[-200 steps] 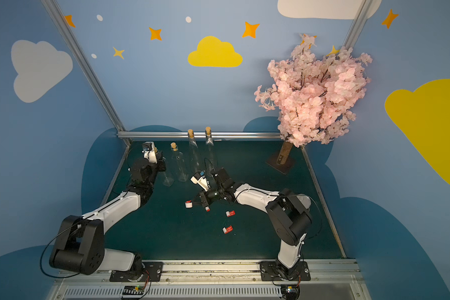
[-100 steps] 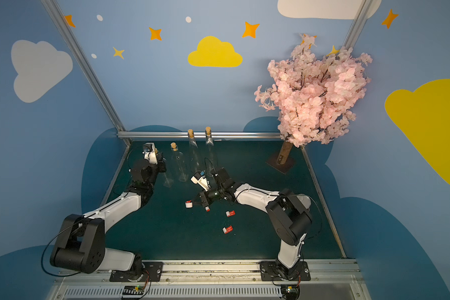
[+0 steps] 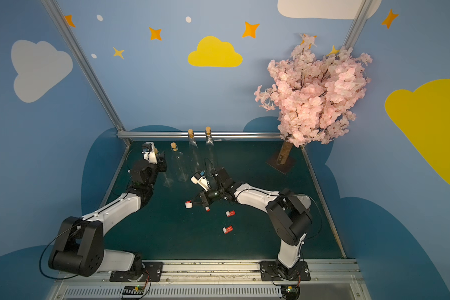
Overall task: Remove the label from the bottle
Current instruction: Place the bottle at the center of the board, then place the label at the center of the board.
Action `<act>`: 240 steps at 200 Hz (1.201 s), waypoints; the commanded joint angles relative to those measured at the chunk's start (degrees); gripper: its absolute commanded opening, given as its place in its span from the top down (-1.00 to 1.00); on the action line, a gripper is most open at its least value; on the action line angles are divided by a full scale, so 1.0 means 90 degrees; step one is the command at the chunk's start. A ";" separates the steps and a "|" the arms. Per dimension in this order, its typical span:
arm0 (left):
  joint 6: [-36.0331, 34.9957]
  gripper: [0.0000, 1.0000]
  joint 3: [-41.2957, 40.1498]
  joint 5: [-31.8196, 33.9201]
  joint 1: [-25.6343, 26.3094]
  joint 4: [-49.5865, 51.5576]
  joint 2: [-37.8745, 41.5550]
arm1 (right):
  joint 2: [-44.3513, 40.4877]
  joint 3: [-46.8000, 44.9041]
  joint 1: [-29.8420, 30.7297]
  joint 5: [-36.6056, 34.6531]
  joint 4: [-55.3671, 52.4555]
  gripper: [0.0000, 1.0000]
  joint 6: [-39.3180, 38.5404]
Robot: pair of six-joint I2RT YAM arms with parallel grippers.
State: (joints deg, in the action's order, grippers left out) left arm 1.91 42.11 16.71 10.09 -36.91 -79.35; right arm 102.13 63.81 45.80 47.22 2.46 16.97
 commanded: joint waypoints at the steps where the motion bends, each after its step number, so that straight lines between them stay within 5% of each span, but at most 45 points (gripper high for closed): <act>1: 0.0059 -0.19 -0.0112 0.0013 0.0058 0.0120 0.0312 | -0.0097 -0.0023 -0.0044 0.0099 -0.0098 1.00 0.0023; 76: 0.0286 -0.36 -0.0644 0.0581 0.0919 0.1359 0.1595 | -0.0245 -0.0355 -0.0046 0.0203 -0.0433 1.00 0.0182; 124: 0.0192 -0.36 -0.1084 0.0750 0.2079 0.1934 0.2531 | -0.0426 -0.0437 -0.0070 -0.0192 -0.1339 1.00 0.0360; 201: 0.1356 -0.34 -0.2154 0.1112 0.3502 0.2365 0.3248 | -0.0467 -0.1101 0.0357 -0.1012 -0.1029 1.00 0.0759; 240: 0.1720 -0.34 -0.2468 0.1220 0.3751 0.2523 0.3361 | -0.0260 -0.0961 0.0484 -0.1140 -0.1153 1.00 0.0743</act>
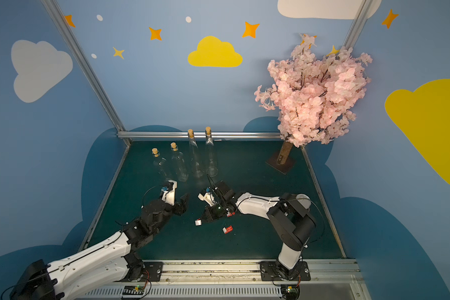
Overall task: Remove the label from the bottle
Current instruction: Place the label at the center of the board.
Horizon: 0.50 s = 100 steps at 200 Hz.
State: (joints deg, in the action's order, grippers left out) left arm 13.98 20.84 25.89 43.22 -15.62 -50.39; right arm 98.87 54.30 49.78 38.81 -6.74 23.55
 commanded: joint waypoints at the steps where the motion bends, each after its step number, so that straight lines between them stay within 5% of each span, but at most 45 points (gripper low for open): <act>1: 0.0385 -0.34 -0.0112 0.0204 0.0070 0.0160 0.0147 | 0.0105 0.0102 0.0043 -0.0207 -0.0130 1.00 0.0011; 100: 0.0869 -0.36 -0.0680 0.0810 0.0041 0.0593 0.0694 | 0.0347 0.0722 0.0317 -0.1024 -0.1128 1.00 -0.0224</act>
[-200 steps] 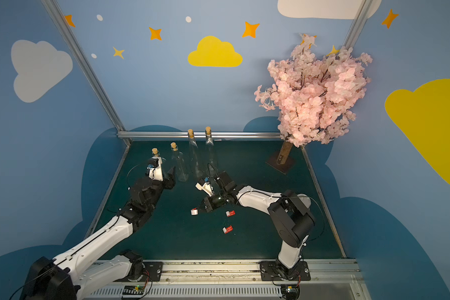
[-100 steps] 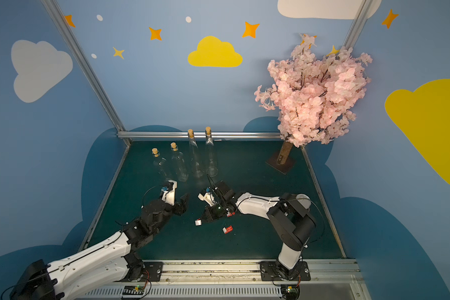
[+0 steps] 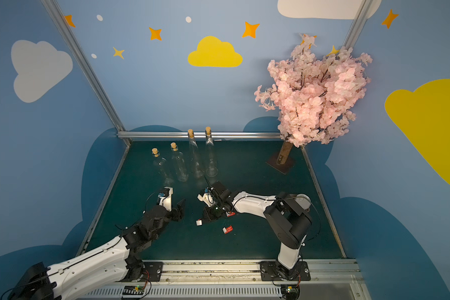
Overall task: Remove the label from the bottle
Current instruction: Place the label at the center of the board.
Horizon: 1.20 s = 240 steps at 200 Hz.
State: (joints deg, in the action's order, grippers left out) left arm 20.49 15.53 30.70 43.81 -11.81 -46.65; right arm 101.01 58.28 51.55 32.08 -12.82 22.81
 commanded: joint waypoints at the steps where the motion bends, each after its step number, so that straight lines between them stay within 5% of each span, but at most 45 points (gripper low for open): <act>1: 0.0150 -0.36 -0.0092 0.0273 -0.0025 0.0175 0.0295 | 0.0111 0.0281 0.0126 -0.0279 -0.0462 1.00 -0.0146; 69: 0.0081 -0.41 -0.0437 0.0381 -0.0074 0.0414 0.1249 | 0.0691 0.0967 0.0516 -0.0779 -0.1387 1.00 -0.0343; 176: 0.0040 -0.42 -0.0319 0.0186 -0.0085 0.0229 0.0799 | 0.1334 0.2046 0.0856 -0.2225 -0.2944 1.00 -0.0650; 240: 0.0030 -0.43 -0.0357 0.0174 -0.0083 0.0371 0.0951 | 0.1598 0.2371 0.1022 -0.2795 -0.3251 0.79 -0.0594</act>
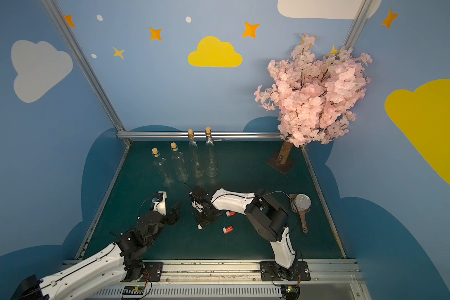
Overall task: Remove the label from the bottle
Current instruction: Place the label at the center of the board.
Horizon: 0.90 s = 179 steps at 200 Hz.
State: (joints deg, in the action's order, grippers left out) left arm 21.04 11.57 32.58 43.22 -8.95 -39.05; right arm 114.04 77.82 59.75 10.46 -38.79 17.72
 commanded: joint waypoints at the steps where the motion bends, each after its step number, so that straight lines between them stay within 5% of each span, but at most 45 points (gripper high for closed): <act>1: -0.0032 -0.43 0.0082 -0.0035 -0.0017 0.0050 0.0108 | 0.0151 0.0205 0.0115 -0.0402 -0.0367 0.79 -0.0027; 179: -0.0088 -0.43 0.0091 0.0020 -0.0025 0.0245 0.0460 | 0.0984 0.0961 0.0976 -0.2614 -0.1433 0.15 0.0236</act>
State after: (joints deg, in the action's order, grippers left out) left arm 20.88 11.57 33.26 42.94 -6.96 -35.42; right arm 119.26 86.85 68.05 -7.66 -48.23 19.18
